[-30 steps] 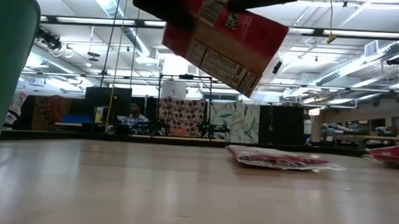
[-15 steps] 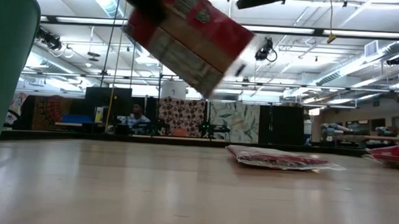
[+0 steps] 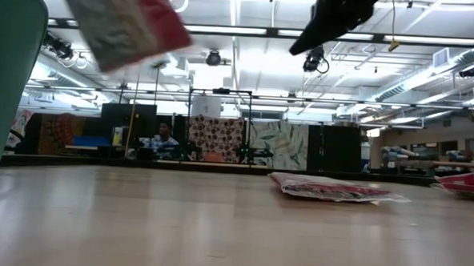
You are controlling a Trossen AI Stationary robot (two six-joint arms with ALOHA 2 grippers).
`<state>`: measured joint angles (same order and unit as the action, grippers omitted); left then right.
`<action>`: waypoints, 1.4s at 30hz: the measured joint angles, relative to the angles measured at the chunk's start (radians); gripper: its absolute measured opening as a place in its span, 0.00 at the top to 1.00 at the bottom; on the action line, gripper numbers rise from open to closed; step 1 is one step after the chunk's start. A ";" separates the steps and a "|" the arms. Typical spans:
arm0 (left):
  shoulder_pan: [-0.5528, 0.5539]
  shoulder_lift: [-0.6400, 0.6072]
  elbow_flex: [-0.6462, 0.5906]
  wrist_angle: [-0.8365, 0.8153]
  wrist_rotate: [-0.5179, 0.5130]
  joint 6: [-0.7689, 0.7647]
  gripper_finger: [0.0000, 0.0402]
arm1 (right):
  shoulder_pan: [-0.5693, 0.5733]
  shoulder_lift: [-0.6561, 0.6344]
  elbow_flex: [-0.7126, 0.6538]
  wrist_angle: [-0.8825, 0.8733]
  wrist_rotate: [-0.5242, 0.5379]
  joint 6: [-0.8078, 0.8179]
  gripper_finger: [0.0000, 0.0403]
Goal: Sort popcorn bags into baskets
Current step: Put the popcorn bag into the blue bin
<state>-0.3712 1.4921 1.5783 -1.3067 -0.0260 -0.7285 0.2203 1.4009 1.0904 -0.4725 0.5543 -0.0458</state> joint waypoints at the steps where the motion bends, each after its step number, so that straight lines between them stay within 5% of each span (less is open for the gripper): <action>1: -0.005 0.000 0.014 -0.036 0.027 -0.047 0.91 | -0.010 0.005 0.000 0.006 -0.001 0.002 0.74; 10: -0.108 0.000 0.034 -0.205 0.305 -0.451 0.91 | -0.066 0.018 -0.166 0.307 -0.024 -0.113 0.74; 20: -0.241 0.000 0.033 -0.266 0.422 -0.855 0.91 | -0.167 0.016 -0.388 0.729 -0.150 -0.220 0.74; 25: -0.298 0.004 0.033 -0.261 0.435 -1.005 0.91 | -0.212 0.015 -0.413 0.790 -0.163 -0.254 0.74; 33: -0.334 0.052 0.071 -0.143 0.482 -1.097 0.91 | -0.249 0.015 -0.412 0.848 -0.281 -0.261 0.74; 38: -0.341 0.105 0.165 -0.251 0.464 -1.085 0.92 | -0.249 0.015 -0.412 0.859 -0.323 -0.255 0.74; 42: -0.347 0.118 0.169 -0.260 0.370 -1.047 0.92 | -0.249 0.015 -0.412 0.859 -0.339 -0.239 0.74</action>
<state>-0.7182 1.6104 1.7478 -1.5663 0.3436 -1.7759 -0.0284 1.4158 0.6781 0.3870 0.2156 -0.2844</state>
